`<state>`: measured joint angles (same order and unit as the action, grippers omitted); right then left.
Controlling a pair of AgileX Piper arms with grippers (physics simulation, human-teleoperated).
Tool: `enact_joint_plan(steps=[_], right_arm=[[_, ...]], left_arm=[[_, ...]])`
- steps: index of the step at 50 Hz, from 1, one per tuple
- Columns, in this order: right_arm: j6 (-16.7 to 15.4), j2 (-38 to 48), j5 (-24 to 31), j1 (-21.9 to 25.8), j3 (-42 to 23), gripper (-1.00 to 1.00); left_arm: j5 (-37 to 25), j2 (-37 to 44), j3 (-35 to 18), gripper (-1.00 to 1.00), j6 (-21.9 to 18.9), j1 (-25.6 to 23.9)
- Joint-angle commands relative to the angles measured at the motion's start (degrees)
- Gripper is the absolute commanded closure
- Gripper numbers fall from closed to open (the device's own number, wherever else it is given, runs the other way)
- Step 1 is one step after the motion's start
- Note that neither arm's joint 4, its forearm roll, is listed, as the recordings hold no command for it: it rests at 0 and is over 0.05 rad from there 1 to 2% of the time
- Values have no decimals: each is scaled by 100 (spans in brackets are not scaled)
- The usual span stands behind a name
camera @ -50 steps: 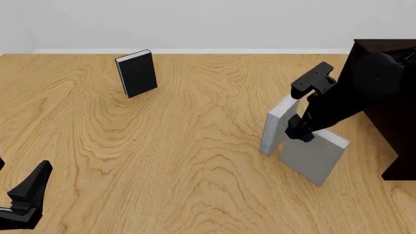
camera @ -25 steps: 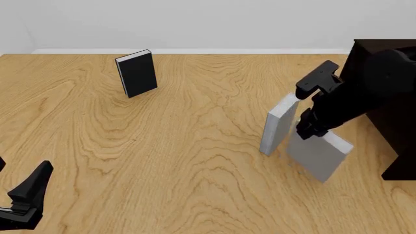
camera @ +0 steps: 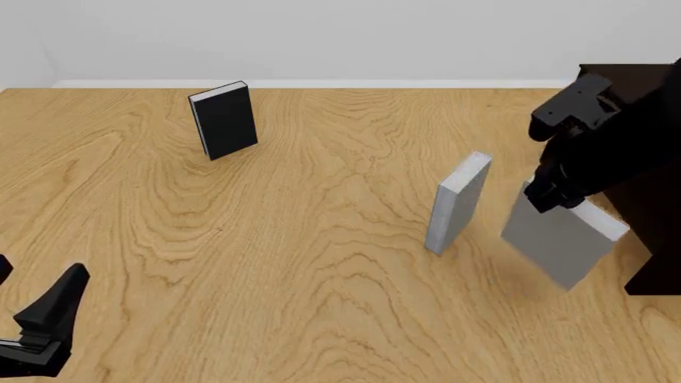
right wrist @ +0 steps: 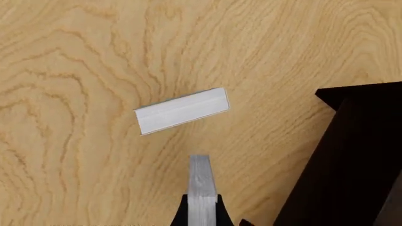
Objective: Pick up the book on the right and place it on the cabinet shelf.
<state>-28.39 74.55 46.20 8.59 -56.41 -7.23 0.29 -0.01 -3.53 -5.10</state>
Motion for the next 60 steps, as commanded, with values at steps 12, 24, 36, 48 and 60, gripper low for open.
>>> enact_joint_plan(steps=[12, 24, 36, 48, 60], right_arm=[[-335, -767, 20, -394, -209, 100], [-557, -1239, -127, -277, -2, 100], [-917, -1547, -564, -183, 221, 100], [-1473, -1960, -1322, -175, 719, 100], [-1976, -2367, -2112, -156, 1498, 100]], left_arm=[[70, 5, -1, -100, 40, -95], [87, 9, -1, -100, 45, -158], [112, 18, -1, -100, 25, -178], [126, 29, -1, -100, 18, -171], [116, 19, -1, -100, -4, -157]])
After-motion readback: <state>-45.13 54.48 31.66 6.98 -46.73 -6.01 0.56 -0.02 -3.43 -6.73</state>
